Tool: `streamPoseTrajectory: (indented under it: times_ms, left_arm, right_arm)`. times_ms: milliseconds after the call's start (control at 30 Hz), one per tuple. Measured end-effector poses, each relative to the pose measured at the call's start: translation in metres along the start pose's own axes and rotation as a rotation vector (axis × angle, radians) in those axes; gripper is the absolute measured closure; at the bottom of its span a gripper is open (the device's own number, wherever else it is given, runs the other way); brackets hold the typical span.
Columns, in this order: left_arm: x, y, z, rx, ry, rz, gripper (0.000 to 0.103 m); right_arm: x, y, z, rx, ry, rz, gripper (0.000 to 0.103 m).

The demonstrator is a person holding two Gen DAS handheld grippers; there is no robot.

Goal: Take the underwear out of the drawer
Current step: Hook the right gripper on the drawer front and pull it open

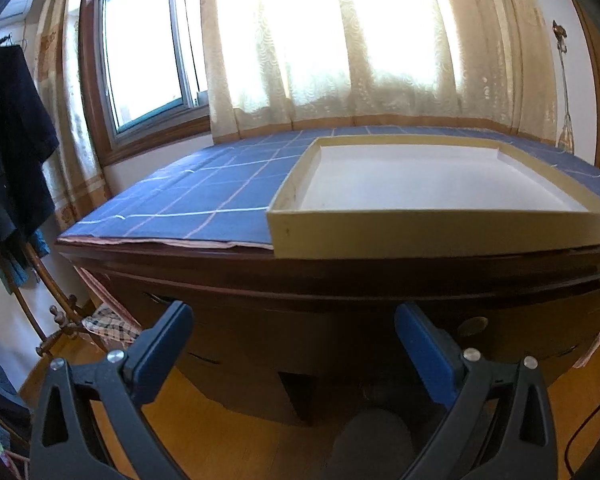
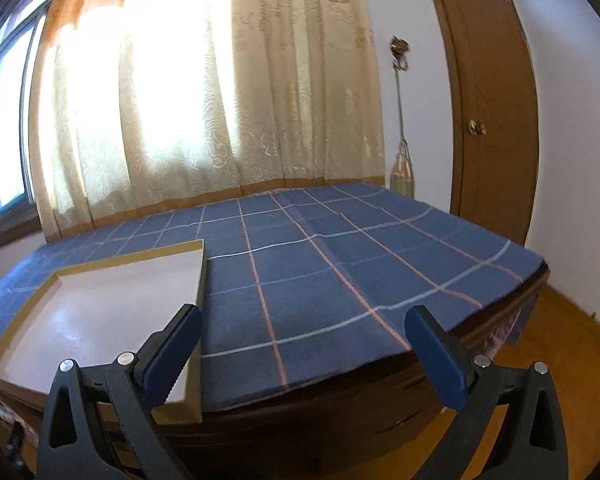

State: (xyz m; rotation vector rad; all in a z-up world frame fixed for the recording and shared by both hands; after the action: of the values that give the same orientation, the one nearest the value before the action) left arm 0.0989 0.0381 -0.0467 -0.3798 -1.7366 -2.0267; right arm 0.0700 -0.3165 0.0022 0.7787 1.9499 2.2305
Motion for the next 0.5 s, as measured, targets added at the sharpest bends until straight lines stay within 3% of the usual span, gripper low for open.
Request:
streamPoseTrajectory:
  times_ms: [200,400,467,500]
  left_arm:
    - [-0.006,-0.009,0.015,0.022,0.007,-0.007,0.000]
    - [-0.014,-0.030,0.030,-0.018,0.046,-0.036,0.003]
    - [-0.019,-0.034,0.032,-0.029,0.055,-0.032,0.003]
    - [-0.021,-0.036,0.033,-0.030,0.057,-0.029,0.004]
  right_arm:
    - [0.002,-0.007,-0.010,-0.027,0.042,0.019,0.001]
    - [0.013,-0.081,-0.041,-0.050,0.056,0.082,0.001]
    - [0.004,-0.108,-0.053,-0.090,0.048,0.176,0.006]
    - [-0.002,-0.119,-0.058,-0.128,0.059,0.217,0.014]
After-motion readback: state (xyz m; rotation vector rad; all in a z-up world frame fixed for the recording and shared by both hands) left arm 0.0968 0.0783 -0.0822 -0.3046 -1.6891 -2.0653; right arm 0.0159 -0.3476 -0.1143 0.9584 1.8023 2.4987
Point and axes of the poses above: each gripper's, at about its wrist camera, not at the fingertips, and x roughly against the way its jaws point, z to its left, y to its top, the point moved 6 cm from there along -x, roughly the way its jaws point, and after that the axes turned 4 degrees about y, right-handed, at the moved point
